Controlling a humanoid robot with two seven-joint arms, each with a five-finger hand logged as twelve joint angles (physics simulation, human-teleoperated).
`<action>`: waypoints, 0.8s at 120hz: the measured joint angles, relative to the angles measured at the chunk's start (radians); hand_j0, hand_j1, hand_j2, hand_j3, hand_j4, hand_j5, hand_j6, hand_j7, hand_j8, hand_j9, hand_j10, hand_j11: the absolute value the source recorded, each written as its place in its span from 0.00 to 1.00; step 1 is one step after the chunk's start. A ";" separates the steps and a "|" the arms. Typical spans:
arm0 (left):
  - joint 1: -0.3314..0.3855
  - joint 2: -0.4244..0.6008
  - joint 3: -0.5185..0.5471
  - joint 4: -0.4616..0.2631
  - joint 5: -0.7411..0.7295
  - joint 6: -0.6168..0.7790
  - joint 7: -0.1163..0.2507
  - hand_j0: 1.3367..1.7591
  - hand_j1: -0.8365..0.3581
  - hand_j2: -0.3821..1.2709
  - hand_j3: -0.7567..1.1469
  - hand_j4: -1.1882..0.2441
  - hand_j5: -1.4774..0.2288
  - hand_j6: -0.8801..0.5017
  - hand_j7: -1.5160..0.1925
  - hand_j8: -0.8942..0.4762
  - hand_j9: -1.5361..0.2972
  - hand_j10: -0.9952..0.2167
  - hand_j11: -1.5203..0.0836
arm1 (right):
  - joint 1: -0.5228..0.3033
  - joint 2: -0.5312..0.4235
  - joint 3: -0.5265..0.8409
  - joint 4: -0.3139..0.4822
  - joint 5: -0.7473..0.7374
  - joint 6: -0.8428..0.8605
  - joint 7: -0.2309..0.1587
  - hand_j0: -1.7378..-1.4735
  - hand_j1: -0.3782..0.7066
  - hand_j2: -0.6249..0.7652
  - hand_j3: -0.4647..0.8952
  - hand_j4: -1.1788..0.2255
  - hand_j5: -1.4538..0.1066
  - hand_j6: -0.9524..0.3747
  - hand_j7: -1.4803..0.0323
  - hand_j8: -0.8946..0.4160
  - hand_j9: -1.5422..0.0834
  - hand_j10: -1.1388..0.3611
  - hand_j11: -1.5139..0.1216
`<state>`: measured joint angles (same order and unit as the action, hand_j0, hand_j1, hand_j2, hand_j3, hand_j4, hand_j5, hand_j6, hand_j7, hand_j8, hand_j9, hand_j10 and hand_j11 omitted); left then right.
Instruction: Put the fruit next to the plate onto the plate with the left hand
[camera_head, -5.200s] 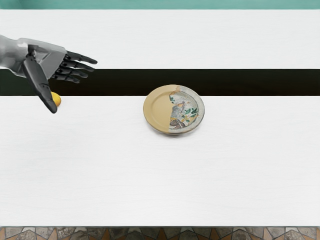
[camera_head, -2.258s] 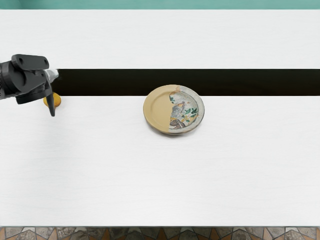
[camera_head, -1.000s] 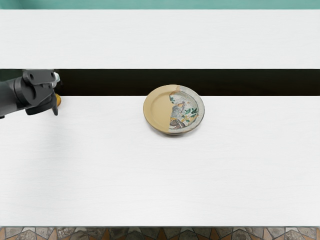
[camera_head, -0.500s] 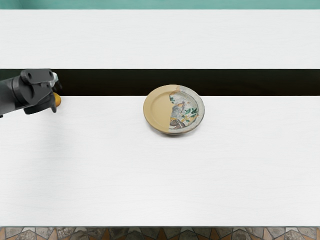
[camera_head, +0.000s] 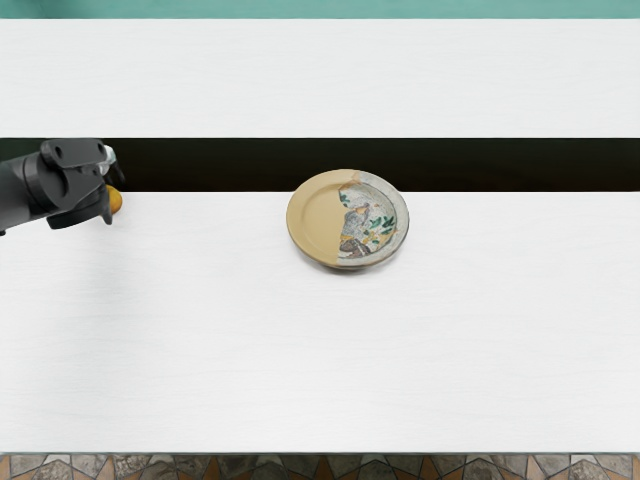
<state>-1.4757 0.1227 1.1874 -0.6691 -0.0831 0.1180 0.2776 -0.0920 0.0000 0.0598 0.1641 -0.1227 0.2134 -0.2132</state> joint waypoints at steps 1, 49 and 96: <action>0.000 0.000 0.000 0.000 0.000 -0.001 0.000 0.76 0.56 0.28 0.40 0.53 0.54 0.33 0.56 0.34 0.53 0.47 0.60 | 0.000 0.000 0.000 0.000 0.000 0.000 0.000 0.30 0.04 0.45 0.34 0.83 0.92 0.71 0.97 0.67 0.94 0.75 0.92; -0.023 0.033 -0.008 0.006 -0.067 -0.225 -0.014 0.76 0.20 0.28 0.52 0.87 0.11 0.92 0.09 0.83 0.09 0.52 0.26 | 0.000 0.000 0.000 0.000 0.000 0.000 0.000 0.30 0.04 0.45 0.34 0.83 0.92 0.71 0.97 0.67 0.94 0.75 0.92; -0.125 0.067 -0.088 -0.002 -0.205 -0.256 0.000 0.73 0.40 0.47 0.42 0.36 0.16 0.43 0.21 0.46 0.18 0.25 0.22 | 0.000 0.000 0.000 0.000 0.000 0.000 0.000 0.30 0.04 0.45 0.34 0.83 0.92 0.71 0.97 0.67 0.94 0.75 0.92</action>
<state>-1.6006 0.1900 1.0999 -0.6708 -0.2879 -0.1377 0.2780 -0.0920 0.0000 0.0598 0.1641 -0.1227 0.2137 -0.2132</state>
